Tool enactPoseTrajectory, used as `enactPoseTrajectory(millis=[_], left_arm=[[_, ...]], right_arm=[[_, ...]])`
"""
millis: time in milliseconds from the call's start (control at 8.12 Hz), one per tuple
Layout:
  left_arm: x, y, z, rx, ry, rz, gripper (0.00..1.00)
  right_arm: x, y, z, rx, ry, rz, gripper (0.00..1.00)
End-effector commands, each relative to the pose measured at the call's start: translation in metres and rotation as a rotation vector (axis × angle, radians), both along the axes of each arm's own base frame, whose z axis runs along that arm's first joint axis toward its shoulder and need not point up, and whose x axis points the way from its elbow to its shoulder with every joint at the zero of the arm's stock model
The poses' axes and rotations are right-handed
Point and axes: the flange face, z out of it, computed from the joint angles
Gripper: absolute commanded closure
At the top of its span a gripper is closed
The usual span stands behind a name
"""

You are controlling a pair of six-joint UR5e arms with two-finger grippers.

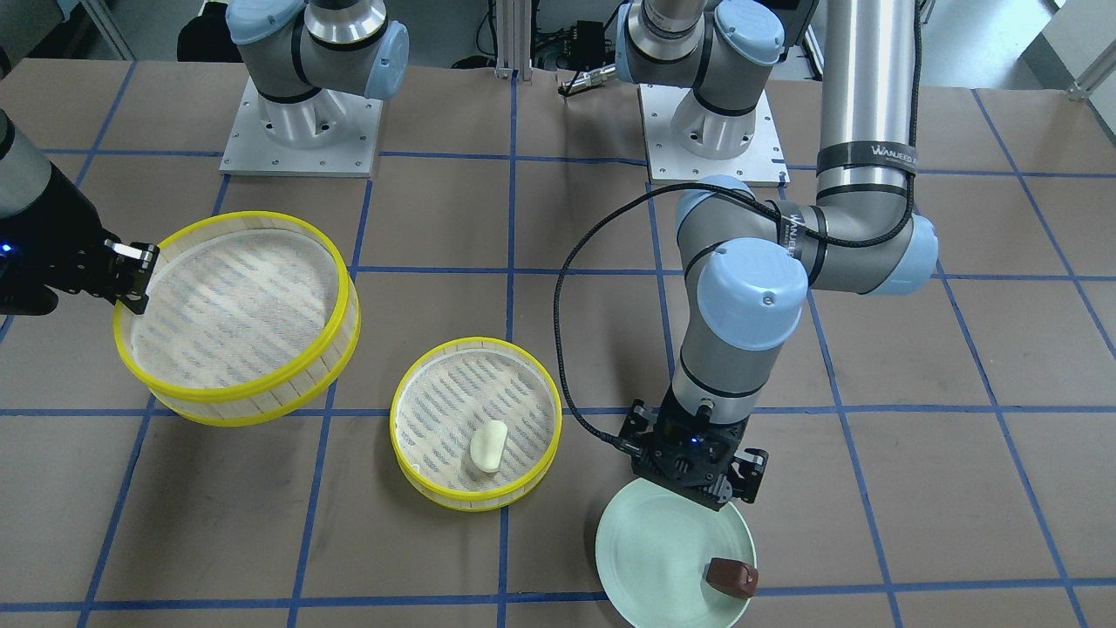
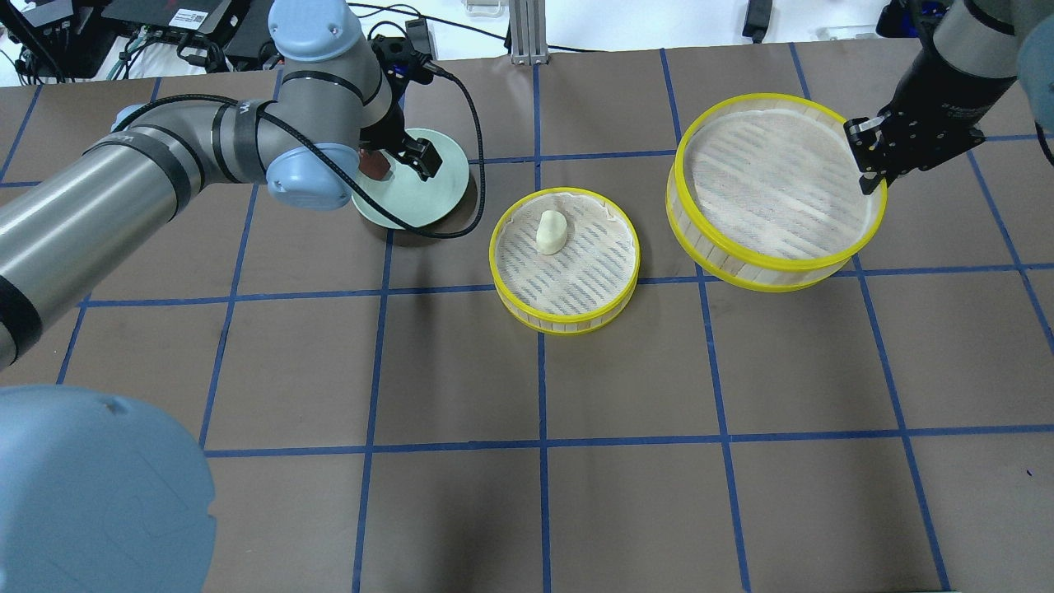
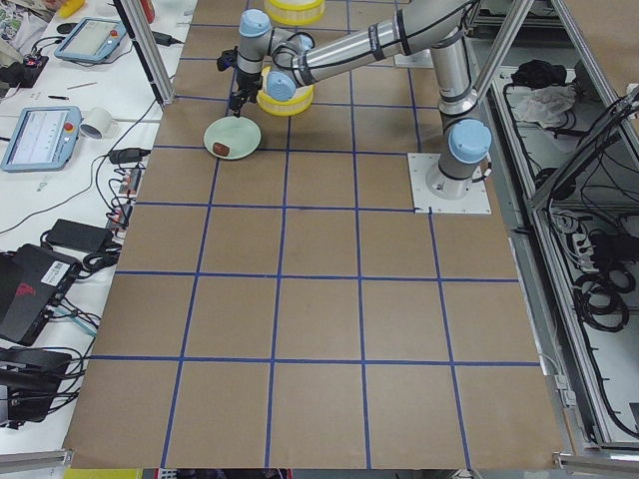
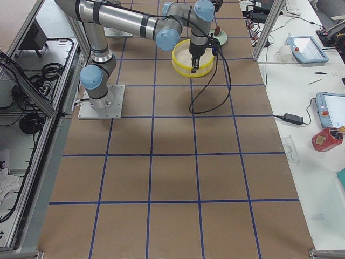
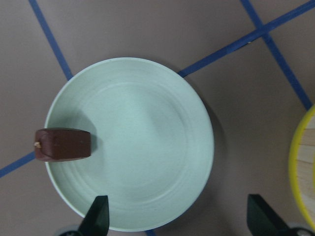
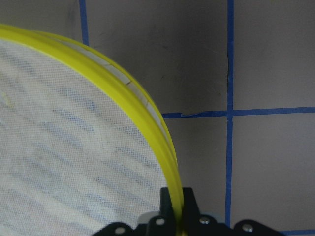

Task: Place buns in different layers of steamer
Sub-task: 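Move the left gripper to the brown bun while the right gripper lifts the top tier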

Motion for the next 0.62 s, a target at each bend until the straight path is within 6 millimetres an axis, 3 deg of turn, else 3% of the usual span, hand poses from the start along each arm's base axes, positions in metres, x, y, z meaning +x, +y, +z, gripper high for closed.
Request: enactPoseTrajectory(millis=[0, 123, 246, 492], left_arm=[[0.029, -0.026, -0.019, -0.041, -0.021, -0.029, 0.00], [0.034, -0.039, -0.036, -0.041, -0.024, -0.033, 0.00], [0.038, -0.049, -0.046, -0.070, -0.029, -0.049, 0.00], [0.052, -0.058, -0.059, -0.086, -0.039, -0.076, 0.00]], right_arm=[[0.005, -0.002, -0.001, -0.004, -0.005, -0.007, 0.89], [0.014, -0.005, -0.005, -0.005, -0.009, -0.024, 0.90], [0.035, -0.011, -0.012, -0.007, -0.007, -0.024, 0.90], [0.105, -0.027, -0.044, -0.014, 0.003, -0.002, 0.90]])
